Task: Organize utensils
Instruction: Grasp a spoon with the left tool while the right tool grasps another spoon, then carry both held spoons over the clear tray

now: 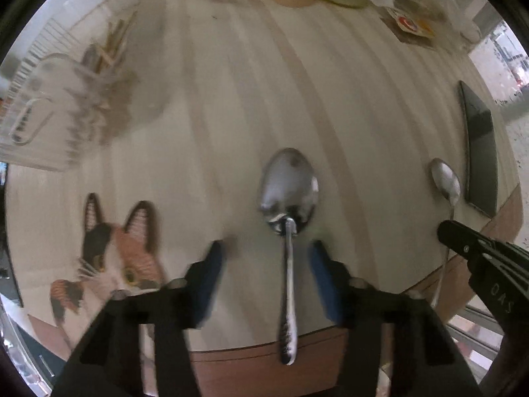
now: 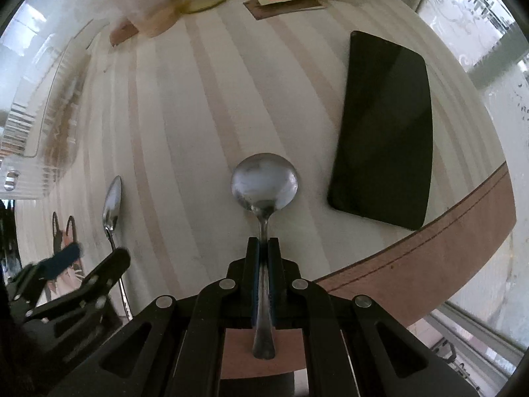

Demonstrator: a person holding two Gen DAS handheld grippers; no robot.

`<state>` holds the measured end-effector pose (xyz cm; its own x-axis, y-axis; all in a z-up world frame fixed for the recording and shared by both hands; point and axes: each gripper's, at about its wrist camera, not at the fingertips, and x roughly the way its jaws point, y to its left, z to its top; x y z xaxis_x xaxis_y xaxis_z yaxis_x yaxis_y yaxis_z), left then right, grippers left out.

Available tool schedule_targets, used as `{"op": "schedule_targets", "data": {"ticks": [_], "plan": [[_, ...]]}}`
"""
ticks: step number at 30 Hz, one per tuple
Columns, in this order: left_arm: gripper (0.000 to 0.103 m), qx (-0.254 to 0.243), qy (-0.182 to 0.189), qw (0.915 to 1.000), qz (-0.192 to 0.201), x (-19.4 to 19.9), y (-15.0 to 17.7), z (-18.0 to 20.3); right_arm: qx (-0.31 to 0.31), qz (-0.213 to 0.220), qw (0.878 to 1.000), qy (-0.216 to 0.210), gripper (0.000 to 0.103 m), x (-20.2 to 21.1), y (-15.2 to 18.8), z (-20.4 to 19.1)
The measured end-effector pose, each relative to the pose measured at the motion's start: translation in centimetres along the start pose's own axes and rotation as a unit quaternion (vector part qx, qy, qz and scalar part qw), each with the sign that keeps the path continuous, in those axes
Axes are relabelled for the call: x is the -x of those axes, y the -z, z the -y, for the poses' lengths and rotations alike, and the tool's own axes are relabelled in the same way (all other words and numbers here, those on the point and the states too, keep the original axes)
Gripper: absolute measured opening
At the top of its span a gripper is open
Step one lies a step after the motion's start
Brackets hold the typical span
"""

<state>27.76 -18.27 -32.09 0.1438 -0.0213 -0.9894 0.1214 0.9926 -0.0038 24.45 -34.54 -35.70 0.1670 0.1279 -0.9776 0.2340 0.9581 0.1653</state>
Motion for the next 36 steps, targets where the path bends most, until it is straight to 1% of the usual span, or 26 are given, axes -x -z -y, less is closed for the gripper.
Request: {"op": "schedule_targets", "data": {"ticks": [1, 2, 3, 5, 6, 7, 9, 12, 17, 19, 21, 23, 26, 28, 29, 30, 31, 33, 36], "plan": [[0.029, -0.002, 0.0, 1.0, 0.003, 0.0, 0.0, 0.1, 0.001, 0.0, 1.0, 0.002, 0.005, 0.1, 0.1, 0.0], [0.014, -0.005, 0.0, 1.0, 0.005, 0.1, 0.0, 0.1, 0.002, -0.001, 1.0, 0.004, 0.005, 0.0, -0.2, 0.9], [0.004, -0.003, 0.001, 1.0, 0.005, 0.0, 0.1, -0.1, 0.003, -0.001, 1.0, 0.006, 0.005, -0.2, -0.5, 0.6], [0.004, 0.006, 0.002, 1.0, 0.004, 0.1, 0.4, -1.0, 0.008, -0.002, 1.0, 0.014, 0.005, -0.1, -0.6, 0.7], [0.004, 0.012, -0.006, 0.9999, 0.005, 0.1, 0.6, -1.6, 0.009, -0.002, 1.0, 0.015, 0.005, 0.1, -0.6, 0.5], [0.004, 0.017, -0.011, 0.9998, 0.005, 0.1, 0.8, -2.1, 0.011, -0.003, 1.0, 0.015, 0.005, -0.5, -1.1, -0.9], [0.004, 0.034, -0.019, 0.9992, 0.003, 0.1, 1.5, -3.8, 0.02, -0.005, 1.0, 0.011, 0.005, -0.5, -1.0, -1.5], [0.003, 0.069, -0.031, 0.9972, -0.002, 0.3, 2.9, -6.7, 0.043, -0.012, 0.999, 0.002, 0.005, -0.9, -0.3, -3.7], [0.003, 0.125, -0.044, 0.9911, -0.014, 0.7, 5.8, -11.7, 0.103, -0.031, 0.994, -0.026, 0.005, -1.6, 1.4, -9.4], [0.003, 0.144, -0.043, 0.9884, -0.02, 0.6, 6.8, -13.3, 0.134, -0.038, 0.99, -0.032, 0.005, -1.7, 2.3, -12.0], [0.004, 0.158, -0.041, 0.9863, -0.019, 0.6, 7.4, -14.3, 0.156, -0.041, 0.986, -0.033, 0.005, -1.9, 2.8, -13.7], [0.004, 0.167, -0.034, 0.9852, -0.018, 0.6, 7.8, -14.8, 0.181, -0.038, 0.982, -0.021, 0.005, -2.0, 3.2, -15.3], [0.004, 0.168, -0.03, 0.9852, -0.017, 0.6, 8.4, -16.0, 0.194, -0.043, 0.98, -0.012, 0.005, -2.0, 3.4, -16.6], [0.004, 0.167, -0.03, 0.9854, -0.017, 0.6, 8.3, -16.5, 0.196, -0.047, 0.979, -0.011, 0.005, -2.2, 3.3, -16.9], [0.004, 0.168, -0.028, 0.9853, -0.016, 0.5, 8.7, -16.5, 0.199, -0.05, 0.979, -0.01, 0.005, -2.1, 3.4, -16.8], [0.004, 0.169, -0.027, 0.9851, -0.015, 0.2, 9.2, -16.3, 0.199, -0.051, 0.979, -0.01, 0.005, -2.2, 2.8, -16.9], [0.004, 0.169, -0.026, 0.9852, -0.015, 0.2, 8.4, -16.0, 0.195, -0.051, 0.979, -0.01, 0.005, -2.3, 2.9, -17.4], [0.004, 0.17, -0.024, 0.9851, -0.015, 0.4, 8.6, -16.8, 0.195, -0.054, 0.979, -0.008, 0.005, -2.4, 2.5, -17.7], [0.004, 0.168, -0.021, 0.9854, -0.015, 0.6, 8.3, -16.9, 0.194, -0.056, 0.979, -0.004, 0.005, -2.5, 2.6, -17.7]]}}
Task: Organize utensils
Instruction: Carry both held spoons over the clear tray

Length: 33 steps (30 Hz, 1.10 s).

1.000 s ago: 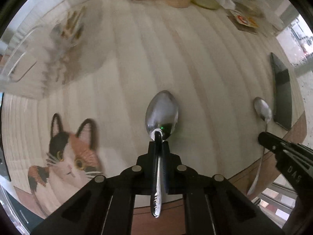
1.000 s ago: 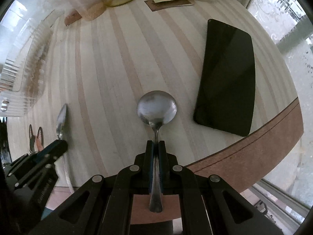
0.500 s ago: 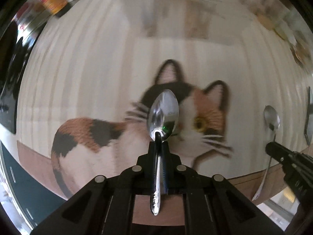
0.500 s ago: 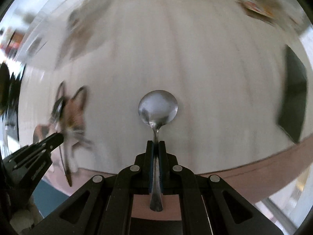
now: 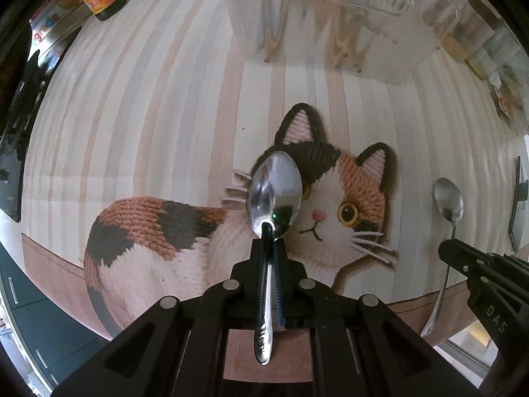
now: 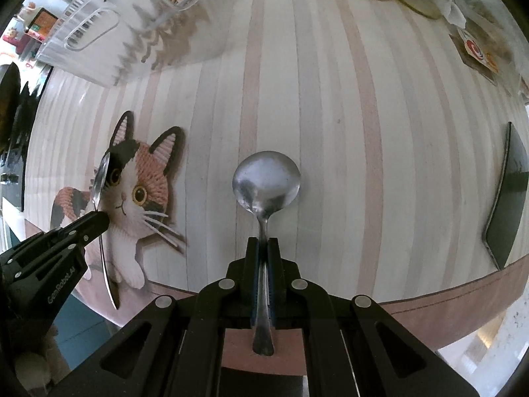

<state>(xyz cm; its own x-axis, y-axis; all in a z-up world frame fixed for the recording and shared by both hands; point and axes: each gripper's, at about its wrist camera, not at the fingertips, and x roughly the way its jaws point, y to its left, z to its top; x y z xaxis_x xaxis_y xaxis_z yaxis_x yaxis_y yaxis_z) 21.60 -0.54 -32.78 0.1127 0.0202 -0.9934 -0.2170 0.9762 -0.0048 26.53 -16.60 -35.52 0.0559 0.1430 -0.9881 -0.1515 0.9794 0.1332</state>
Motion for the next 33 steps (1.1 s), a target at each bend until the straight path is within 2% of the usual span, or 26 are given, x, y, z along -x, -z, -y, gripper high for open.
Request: {"op": "schedule_targets", "data": {"ticks": [4, 15, 22, 33], "plan": [[0.004, -0.001, 0.0, 1.0, 0.0, 0.0, -0.1, 0.0, 0.002, 0.0, 1.0, 0.001, 0.005, -0.2, 1.1, 1.1], [0.003, -0.008, -0.004, 0.9999, 0.007, 0.1, -0.2, 0.3, 0.0, 0.009, 1.0, 0.014, 0.004, -0.3, 0.7, -0.1], [0.001, -0.019, -0.004, 0.9995, 0.026, 2.0, -0.4, 1.2, -0.012, 0.014, 1.0, 0.004, 0.004, 0.0, 0.8, 0.3], [0.0, -0.021, 0.01, 0.9982, 0.056, 5.6, -1.1, 1.6, -0.018, 0.047, 0.999, -0.014, 0.004, 3.2, 1.0, 0.7]]}}
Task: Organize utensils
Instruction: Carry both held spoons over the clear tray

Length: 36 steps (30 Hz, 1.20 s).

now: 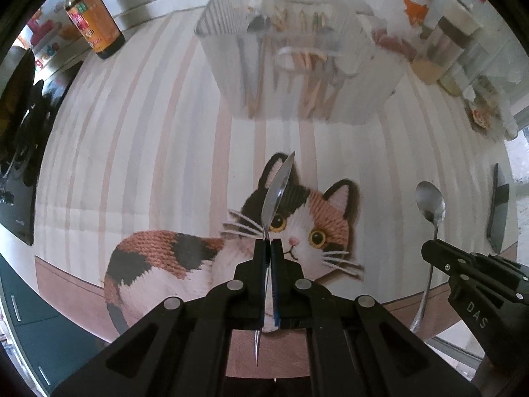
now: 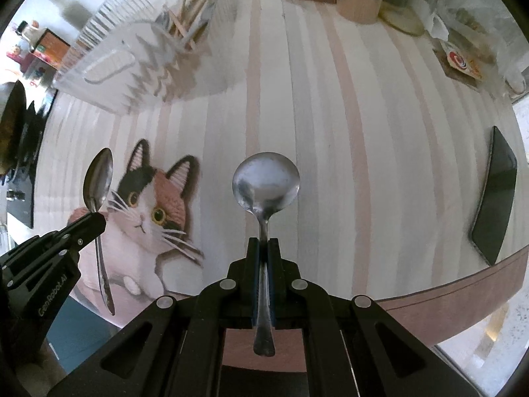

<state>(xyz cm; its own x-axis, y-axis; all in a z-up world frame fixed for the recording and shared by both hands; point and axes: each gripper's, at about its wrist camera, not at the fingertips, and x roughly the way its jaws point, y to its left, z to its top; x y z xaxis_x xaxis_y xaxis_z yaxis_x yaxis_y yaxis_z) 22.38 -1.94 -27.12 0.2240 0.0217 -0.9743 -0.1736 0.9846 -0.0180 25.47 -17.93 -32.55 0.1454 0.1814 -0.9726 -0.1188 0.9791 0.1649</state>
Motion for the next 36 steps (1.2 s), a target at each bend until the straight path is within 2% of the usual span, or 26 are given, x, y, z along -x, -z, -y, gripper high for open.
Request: {"op": "schedule_targets", "data": {"ticks": [11, 19, 25, 30, 36], "plan": [[0.001, 0.002, 0.019, 0.9978, 0.064, 7.0, -1.5, -0.3, -0.004, 0.047, 0.998, -0.032, 0.004, 4.7, -0.6, -0.2], [0.001, 0.001, 0.036, 0.9913, 0.127, 13.4, -3.9, -0.8, 0.001, 0.107, 0.992, -0.066, 0.004, 10.7, -3.7, -1.0], [0.001, 0.009, 0.061, 0.9853, 0.159, 16.7, -7.6, -1.1, 0.007, 0.15, 0.985, -0.089, 0.004, 14.5, -7.4, -2.2], [0.001, 0.02, 0.074, 0.983, 0.167, 17.2, -11.7, -1.9, 0.006, 0.164, 0.981, -0.099, 0.004, 15.8, -11.7, -2.8], [0.001, 0.033, 0.088, 0.986, 0.138, 14.4, -17.1, -3.3, 0.008, 0.151, 0.984, -0.098, 0.004, 14.5, -17.2, -4.5]]}}
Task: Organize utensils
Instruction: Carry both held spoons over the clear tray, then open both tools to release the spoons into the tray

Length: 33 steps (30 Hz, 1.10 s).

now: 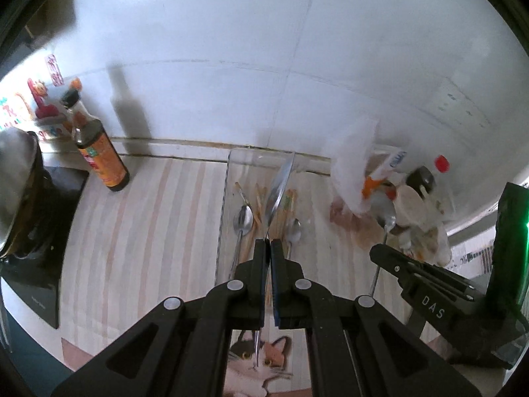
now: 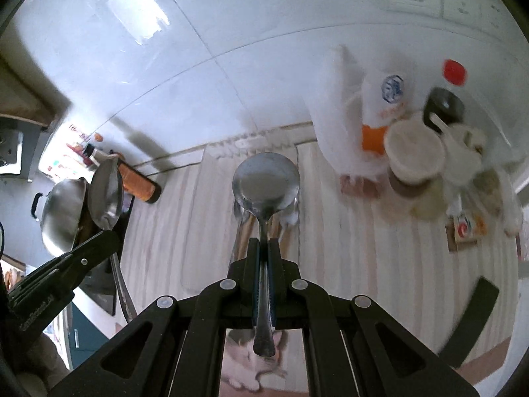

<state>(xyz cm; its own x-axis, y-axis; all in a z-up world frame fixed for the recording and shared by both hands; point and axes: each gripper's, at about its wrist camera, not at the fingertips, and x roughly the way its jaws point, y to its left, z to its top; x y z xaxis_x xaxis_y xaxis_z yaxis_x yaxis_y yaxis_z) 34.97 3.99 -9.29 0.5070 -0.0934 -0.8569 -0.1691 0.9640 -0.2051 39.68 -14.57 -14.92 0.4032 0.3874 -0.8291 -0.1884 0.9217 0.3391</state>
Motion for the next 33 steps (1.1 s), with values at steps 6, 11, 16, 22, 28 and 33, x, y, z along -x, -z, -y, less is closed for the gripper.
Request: {"op": "schedule_targets", "data": {"ticks": [6, 11, 16, 22, 28, 33], "plan": [[0.001, 0.026, 0.015, 0.9979, -0.057, -6.1, -2.7, -1.4, -0.005, -0.034, 0.999, 0.009, 0.004, -5.8, -3.2, -0.4], [0.001, 0.04, 0.012, 0.9945, -0.095, -10.4, -4.2, -2.7, -0.013, -0.067, 0.998, 0.014, 0.004, -11.0, -5.0, 0.1], [0.002, 0.048, 0.008, 0.9912, -0.123, -12.8, -4.9, -3.7, 0.0, -0.086, 0.996, 0.03, 0.005, -14.0, -5.8, 0.0], [0.005, 0.035, -0.025, 0.9911, -0.126, -12.6, -4.6, -3.6, 0.001, -0.096, 0.994, 0.048, 0.008, -14.2, -5.7, 0.0], [0.063, -0.004, -0.105, 0.9922, -0.067, -9.8, -3.1, -3.2, 0.023, -0.054, 0.994, 0.092, 0.047, -10.4, -4.7, -0.4], [0.095, -0.022, -0.137, 0.9902, -0.017, -7.5, -1.1, -3.4, 0.047, -0.003, 0.986, 0.159, 0.072, -6.9, -2.3, -0.4]]}}
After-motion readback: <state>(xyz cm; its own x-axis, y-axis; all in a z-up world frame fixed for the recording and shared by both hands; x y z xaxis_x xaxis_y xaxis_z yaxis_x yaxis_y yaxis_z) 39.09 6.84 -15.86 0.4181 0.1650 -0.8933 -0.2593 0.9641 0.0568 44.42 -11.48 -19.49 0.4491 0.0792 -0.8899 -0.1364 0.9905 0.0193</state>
